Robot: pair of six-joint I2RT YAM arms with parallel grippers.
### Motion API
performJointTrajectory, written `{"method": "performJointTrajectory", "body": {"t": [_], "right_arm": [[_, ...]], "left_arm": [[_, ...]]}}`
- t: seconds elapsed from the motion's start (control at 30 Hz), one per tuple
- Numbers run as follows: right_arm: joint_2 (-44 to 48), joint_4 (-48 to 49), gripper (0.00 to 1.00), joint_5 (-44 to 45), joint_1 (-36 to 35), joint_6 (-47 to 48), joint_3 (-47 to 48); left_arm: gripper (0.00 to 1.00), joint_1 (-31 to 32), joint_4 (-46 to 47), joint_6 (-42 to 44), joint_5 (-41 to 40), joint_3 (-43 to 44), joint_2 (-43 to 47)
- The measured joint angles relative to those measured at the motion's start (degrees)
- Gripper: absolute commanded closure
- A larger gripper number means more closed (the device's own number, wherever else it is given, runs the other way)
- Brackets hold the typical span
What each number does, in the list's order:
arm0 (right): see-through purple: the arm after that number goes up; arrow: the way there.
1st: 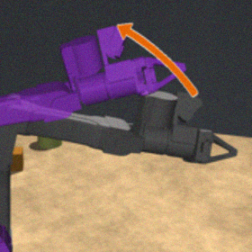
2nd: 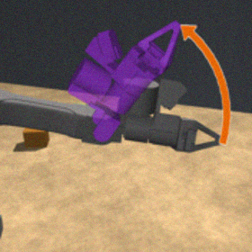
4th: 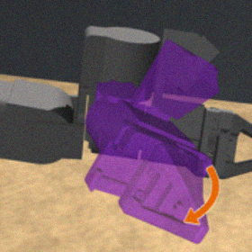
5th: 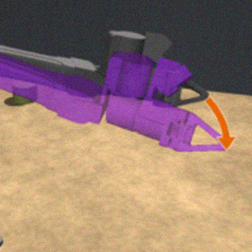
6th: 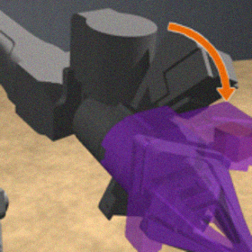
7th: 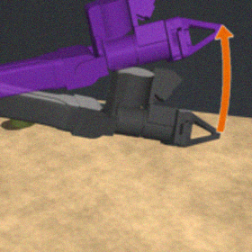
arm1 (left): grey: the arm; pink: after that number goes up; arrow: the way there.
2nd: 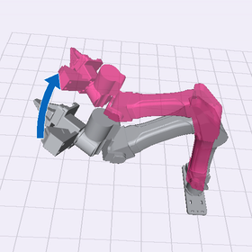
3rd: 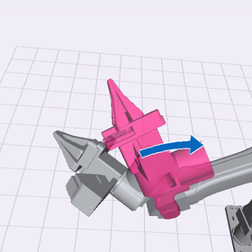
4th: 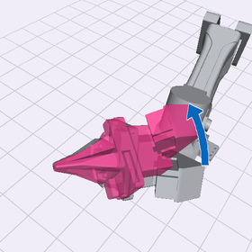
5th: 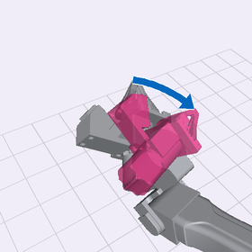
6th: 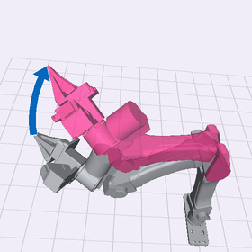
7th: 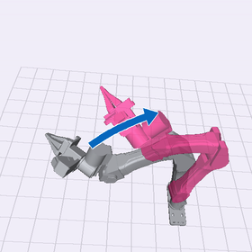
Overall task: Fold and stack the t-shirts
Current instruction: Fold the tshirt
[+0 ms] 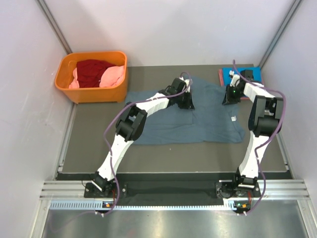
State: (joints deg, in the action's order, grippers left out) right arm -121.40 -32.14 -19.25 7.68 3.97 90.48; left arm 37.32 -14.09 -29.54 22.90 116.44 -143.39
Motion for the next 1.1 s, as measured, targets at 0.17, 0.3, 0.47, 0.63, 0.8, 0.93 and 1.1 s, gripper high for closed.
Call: {"method": "performJointTrajectory", "body": {"t": [0.17, 0.3, 0.47, 0.63, 0.8, 0.93, 1.1], "right_arm": [[0.0, 0.33, 1.0, -2.56, 0.0, -0.22, -0.02], [0.0, 0.96, 1.0, -4.09, 0.0, -0.55, -0.02], [0.04, 1.05, 1.0, -4.22, 0.0, -0.57, -0.02], [0.61, 1.36, 1.0, -4.04, 0.0, -0.83, -0.04], [1.46, 2.34, 1.0, -4.02, 0.0, -1.25, -0.04], [1.49, 2.97, 1.0, -4.02, -0.2, -1.36, -0.04], [1.6, 4.11, 1.0, -3.87, -1.14, -0.44, -0.04]], "left_arm": [[1.0, -0.02, 0.31, -0.44, 0.66, 0.02, 0.0], [1.0, 0.0, 0.7, -1.05, 1.38, 0.02, 0.0], [1.0, 0.0, 0.79, -1.77, 1.73, 0.02, 0.0], [1.0, 0.0, 0.79, -2.12, 0.83, -0.24, 0.15], [1.0, 0.0, 0.85, -2.1, -2.58, -3.23, 2.1], [1.0, 0.0, 0.81, -2.1, -4.76, -4.66, 3.56], [1.0, 0.04, 0.94, -2.21, -6.97, -5.88, 5.14]]}}
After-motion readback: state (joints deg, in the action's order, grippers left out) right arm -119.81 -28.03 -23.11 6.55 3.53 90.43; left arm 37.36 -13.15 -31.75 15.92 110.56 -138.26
